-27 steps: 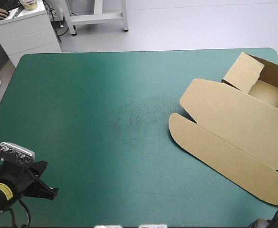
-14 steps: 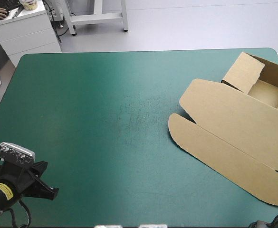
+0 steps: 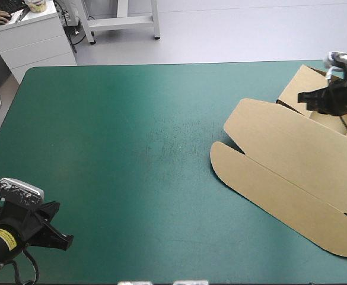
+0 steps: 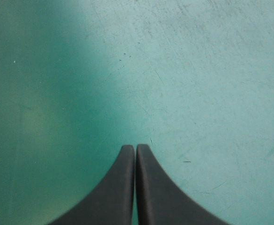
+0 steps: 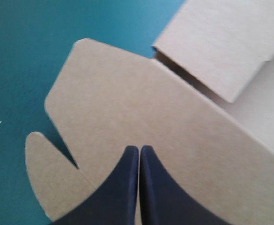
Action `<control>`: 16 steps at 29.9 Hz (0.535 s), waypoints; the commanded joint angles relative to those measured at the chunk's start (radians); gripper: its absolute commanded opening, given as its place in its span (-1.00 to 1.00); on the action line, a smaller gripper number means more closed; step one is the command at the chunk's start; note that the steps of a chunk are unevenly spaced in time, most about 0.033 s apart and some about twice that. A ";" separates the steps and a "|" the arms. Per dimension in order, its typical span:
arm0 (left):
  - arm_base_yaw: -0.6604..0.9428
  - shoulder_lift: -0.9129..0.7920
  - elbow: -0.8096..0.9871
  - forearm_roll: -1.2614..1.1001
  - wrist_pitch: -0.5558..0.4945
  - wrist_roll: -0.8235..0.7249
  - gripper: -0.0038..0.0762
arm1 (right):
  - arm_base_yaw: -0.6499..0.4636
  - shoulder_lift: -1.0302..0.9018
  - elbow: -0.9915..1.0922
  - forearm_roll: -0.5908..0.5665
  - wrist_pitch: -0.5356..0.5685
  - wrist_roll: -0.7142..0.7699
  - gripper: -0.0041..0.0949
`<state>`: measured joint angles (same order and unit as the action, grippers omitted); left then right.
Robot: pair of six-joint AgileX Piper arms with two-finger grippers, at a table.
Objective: Fold the box
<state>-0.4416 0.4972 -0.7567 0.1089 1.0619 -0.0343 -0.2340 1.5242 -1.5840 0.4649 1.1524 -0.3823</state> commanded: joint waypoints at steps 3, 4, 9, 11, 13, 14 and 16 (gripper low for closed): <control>0.000 0.009 -0.025 -0.002 -0.041 -0.010 -0.93 | 0.197 -0.108 0.116 0.036 -0.140 -0.083 -0.93; 0.000 0.009 -0.025 -0.002 -0.037 -0.010 -0.93 | 0.221 -0.122 0.153 0.036 -0.167 -0.084 -0.93; 0.000 0.007 -0.025 0.002 -0.049 -0.014 -0.93 | 0.315 -0.228 0.329 0.026 -0.304 -0.087 -0.93; 0.000 -0.001 -0.025 0.002 -0.065 -0.020 -0.93 | 0.331 -0.281 0.397 0.020 -0.369 -0.052 -0.93; 0.000 -0.019 -0.024 0.003 -0.103 -0.032 -0.93 | 0.341 -0.345 0.471 0.008 -0.436 -0.051 -0.94; 0.000 -0.030 -0.022 0.003 -0.115 -0.032 -0.93 | 0.341 -0.372 0.501 0.003 -0.458 -0.060 -0.94; 0.000 -0.058 -0.013 0.024 -0.155 -0.032 -0.93 | 0.341 -0.440 0.576 0.003 -0.506 -0.083 -0.94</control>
<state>-0.4416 0.4620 -0.7535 0.1091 1.0138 -0.0534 0.1020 1.1842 -1.0515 0.4577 0.7627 -0.4413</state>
